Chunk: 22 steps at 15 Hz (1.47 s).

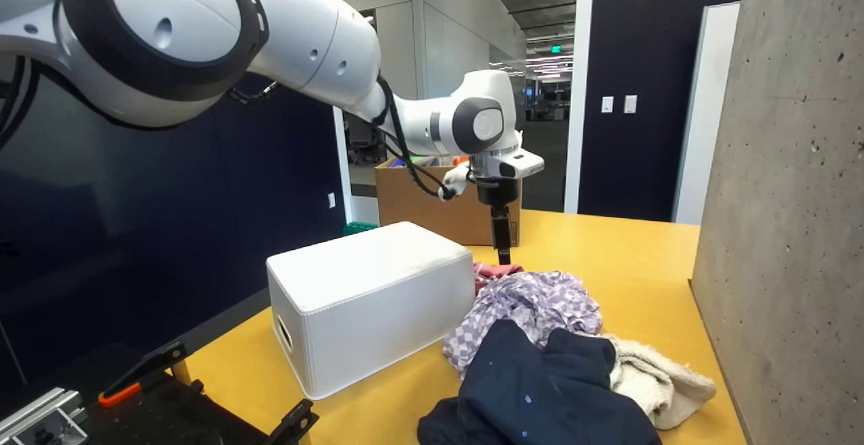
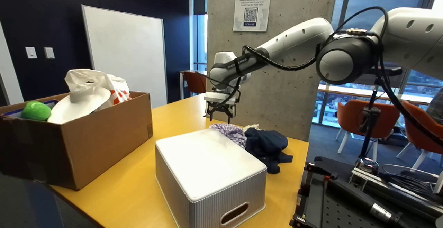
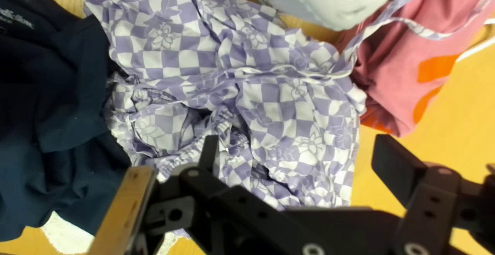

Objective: Put the blue shirt on the table, then put the purple shirt on the basket

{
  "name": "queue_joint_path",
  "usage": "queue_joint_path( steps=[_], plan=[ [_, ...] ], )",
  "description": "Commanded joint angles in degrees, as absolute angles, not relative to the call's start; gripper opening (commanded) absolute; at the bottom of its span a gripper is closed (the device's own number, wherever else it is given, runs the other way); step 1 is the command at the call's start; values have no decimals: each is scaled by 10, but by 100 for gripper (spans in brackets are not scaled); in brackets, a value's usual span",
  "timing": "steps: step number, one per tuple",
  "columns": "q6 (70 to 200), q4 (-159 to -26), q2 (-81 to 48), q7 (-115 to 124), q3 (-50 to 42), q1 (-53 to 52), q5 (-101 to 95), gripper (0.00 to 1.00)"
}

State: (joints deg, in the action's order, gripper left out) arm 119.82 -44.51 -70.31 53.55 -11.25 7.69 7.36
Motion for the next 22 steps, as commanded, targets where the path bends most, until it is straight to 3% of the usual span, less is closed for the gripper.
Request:
queue_joint_path(
  steps=[1,10,22],
  plan=[
    [1167,-429,-703,528,-102,79,75,100],
    [1143,-372,-730,489,-79,74,63,100],
    [1276,-270,-853,454,-114,53,-26,100]
  ],
)
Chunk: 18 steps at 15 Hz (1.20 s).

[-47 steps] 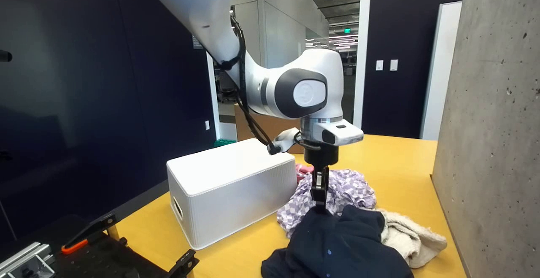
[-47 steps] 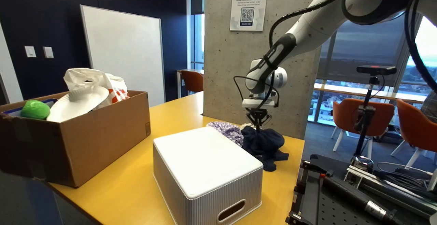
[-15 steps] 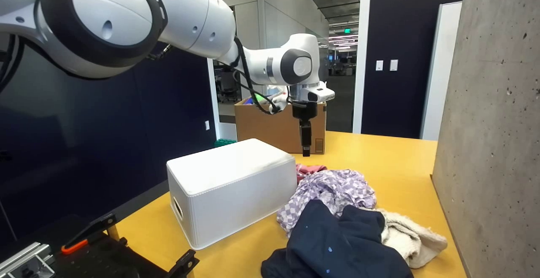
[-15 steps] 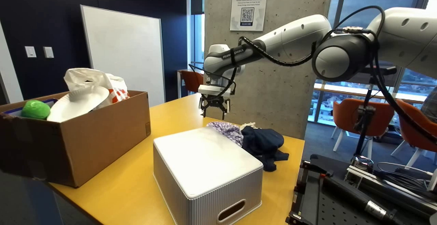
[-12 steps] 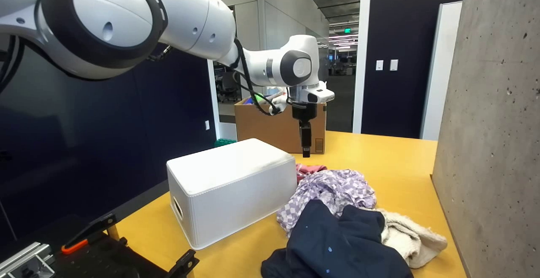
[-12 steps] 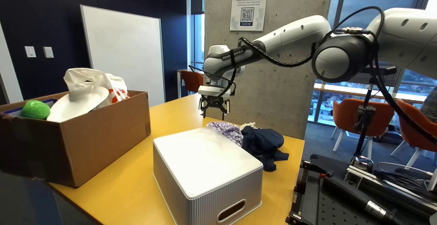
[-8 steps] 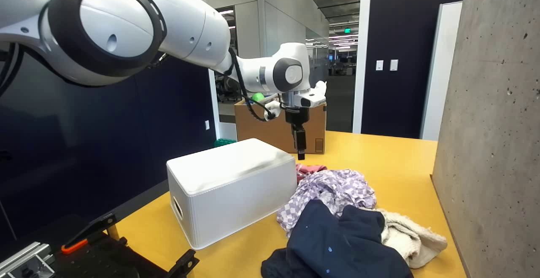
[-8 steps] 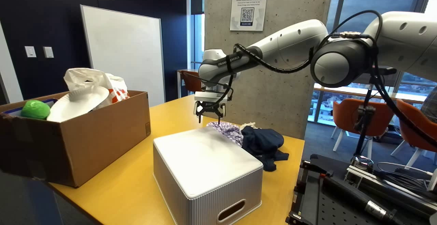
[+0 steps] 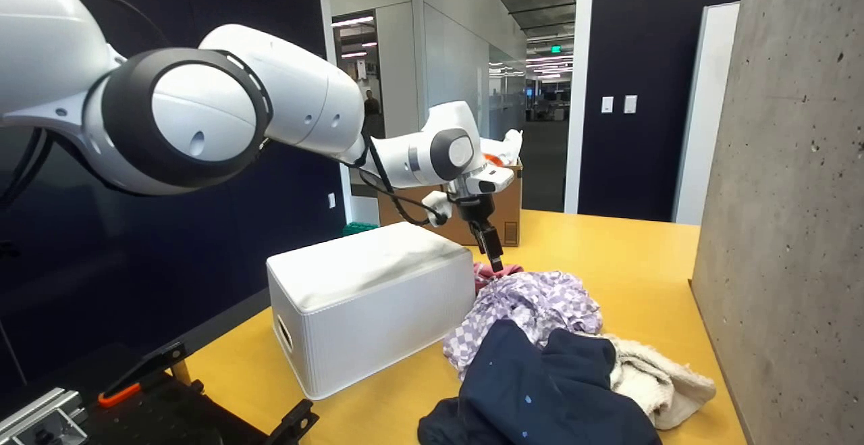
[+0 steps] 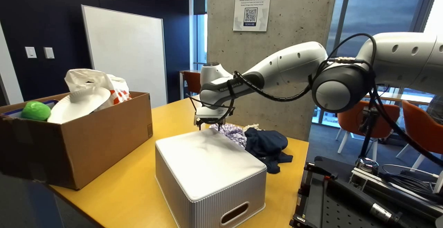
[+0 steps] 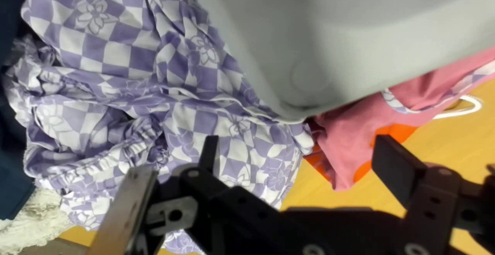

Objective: Put the blue shirt on the table, then put the purple shirt on the basket

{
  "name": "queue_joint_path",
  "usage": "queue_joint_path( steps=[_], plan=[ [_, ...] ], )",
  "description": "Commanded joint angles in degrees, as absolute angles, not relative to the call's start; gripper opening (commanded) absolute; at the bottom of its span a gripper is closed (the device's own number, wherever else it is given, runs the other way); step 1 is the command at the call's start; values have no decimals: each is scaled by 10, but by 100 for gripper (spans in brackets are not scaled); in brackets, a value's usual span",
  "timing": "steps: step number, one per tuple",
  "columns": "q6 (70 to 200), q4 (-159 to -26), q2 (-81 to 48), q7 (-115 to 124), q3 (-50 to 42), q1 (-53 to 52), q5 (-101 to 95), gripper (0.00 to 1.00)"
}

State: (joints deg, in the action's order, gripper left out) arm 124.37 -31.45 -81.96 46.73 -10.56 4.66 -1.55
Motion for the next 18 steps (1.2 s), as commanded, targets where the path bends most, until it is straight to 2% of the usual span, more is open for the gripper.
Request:
queue_joint_path(
  steps=[1,3,4,8,18],
  plan=[
    [1272,-232,-877,453,-113,58,-29,100],
    [1281,-214,-890,452,-113,60,-29,100],
    [1318,-285,-853,452,-114,52,-29,100],
    [1343,-286,-855,453,-106,58,-33,100],
    [1302,-286,-855,401,-54,88,9,100]
  ],
)
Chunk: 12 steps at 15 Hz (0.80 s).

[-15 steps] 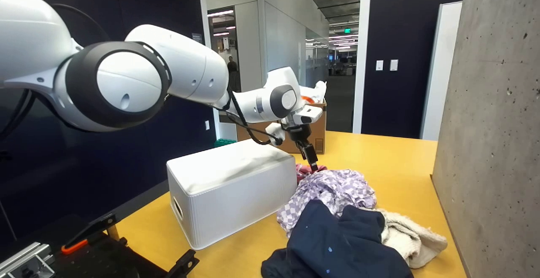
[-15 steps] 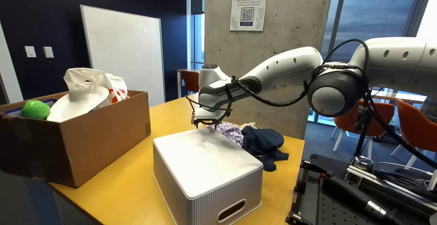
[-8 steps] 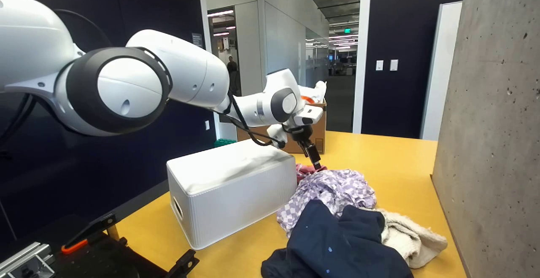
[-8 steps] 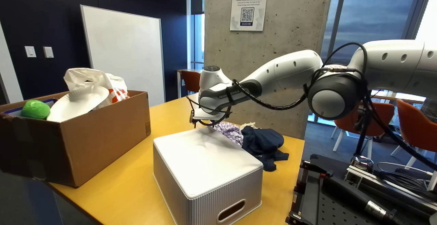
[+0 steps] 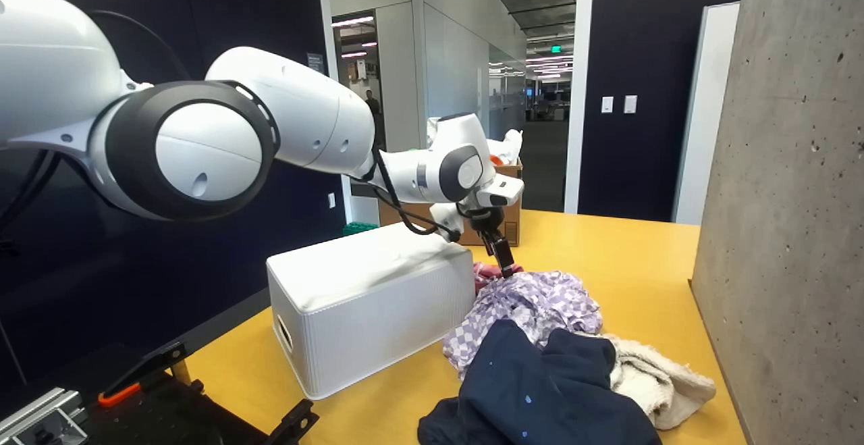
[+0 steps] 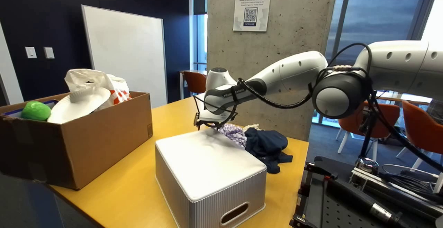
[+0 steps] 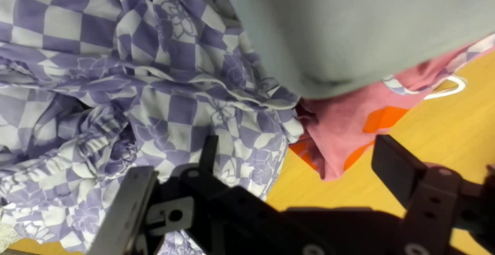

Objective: Put the blue shirt on the table, then put the purple shirt on the basket

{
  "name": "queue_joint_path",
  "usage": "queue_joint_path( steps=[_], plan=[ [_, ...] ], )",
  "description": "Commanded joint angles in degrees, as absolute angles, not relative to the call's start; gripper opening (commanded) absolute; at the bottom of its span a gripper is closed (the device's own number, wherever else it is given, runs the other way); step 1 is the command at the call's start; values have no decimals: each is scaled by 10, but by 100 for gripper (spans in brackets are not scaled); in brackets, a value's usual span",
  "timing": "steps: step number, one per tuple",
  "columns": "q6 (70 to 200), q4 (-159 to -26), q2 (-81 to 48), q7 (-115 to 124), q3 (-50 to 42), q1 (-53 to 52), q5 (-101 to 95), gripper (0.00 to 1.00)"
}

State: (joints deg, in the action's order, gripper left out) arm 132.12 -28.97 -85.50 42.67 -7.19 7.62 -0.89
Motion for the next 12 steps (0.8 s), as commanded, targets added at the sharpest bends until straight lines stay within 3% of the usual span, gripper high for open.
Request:
queue_joint_path(
  steps=[1,12],
  plan=[
    [1295,-288,-855,397,-52,91,12,100],
    [1202,-304,-855,410,-68,94,6,100]
  ],
)
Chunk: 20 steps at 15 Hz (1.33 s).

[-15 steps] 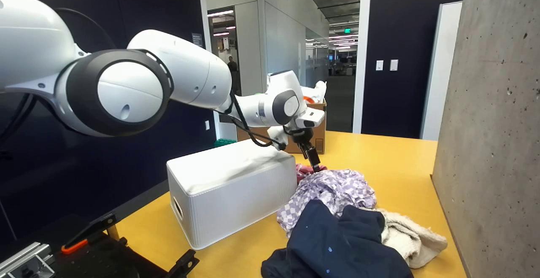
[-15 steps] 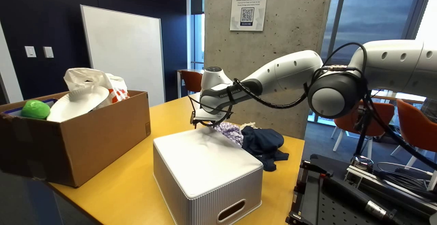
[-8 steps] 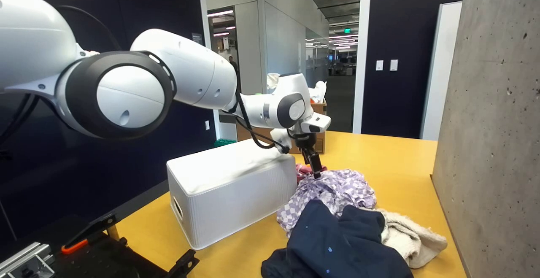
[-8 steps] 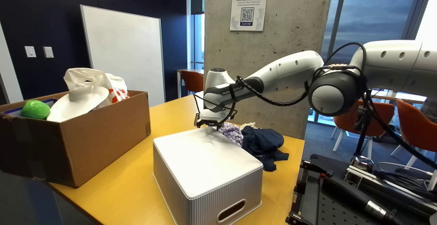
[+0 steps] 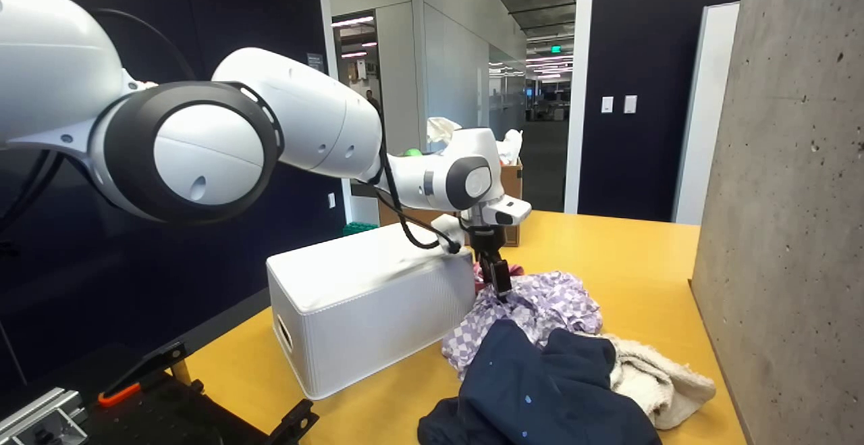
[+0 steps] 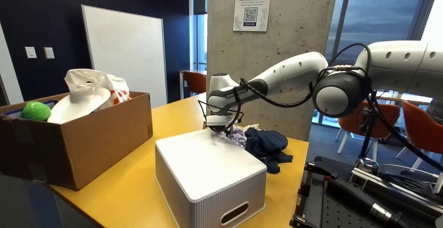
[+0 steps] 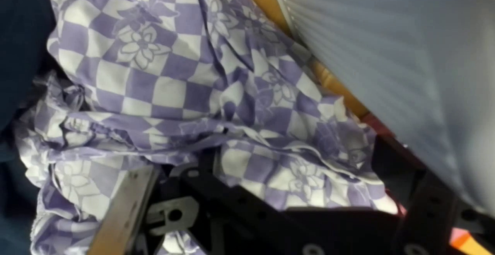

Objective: Put the blue shirt on the table, then put the purple shirt on the basket

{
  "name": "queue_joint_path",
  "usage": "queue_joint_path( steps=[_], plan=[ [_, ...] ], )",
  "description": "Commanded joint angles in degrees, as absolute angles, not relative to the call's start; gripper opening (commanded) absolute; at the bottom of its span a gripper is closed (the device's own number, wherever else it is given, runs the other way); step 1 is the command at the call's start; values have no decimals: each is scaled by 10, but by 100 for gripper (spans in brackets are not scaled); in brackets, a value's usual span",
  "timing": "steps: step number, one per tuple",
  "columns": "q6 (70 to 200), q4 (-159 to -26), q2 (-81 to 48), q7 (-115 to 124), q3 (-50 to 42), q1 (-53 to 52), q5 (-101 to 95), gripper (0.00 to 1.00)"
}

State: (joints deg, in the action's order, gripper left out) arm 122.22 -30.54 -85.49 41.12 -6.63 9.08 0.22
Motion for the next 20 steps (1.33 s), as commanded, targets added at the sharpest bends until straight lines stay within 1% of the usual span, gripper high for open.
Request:
queue_joint_path(
  steps=[1,2,3,4,5,7,10,12,13,16,20],
  plan=[
    [1198,-306,-855,410,-68,95,6,100],
    [1196,-307,-855,410,-68,96,6,75],
    [1192,-308,-855,408,-68,97,6,72],
    [1190,-309,-855,408,-67,99,7,65],
    [1189,-311,-855,409,-67,100,8,56],
    [1190,-314,-855,411,-67,103,9,42],
    [1190,-318,-855,414,-69,107,8,18],
    [1189,-318,-855,416,-69,110,9,5],
    [1190,-317,-855,420,-71,111,9,0],
    [1190,-300,-854,436,-79,110,5,0],
    [1192,-238,-851,467,-100,108,-9,1]
  ],
)
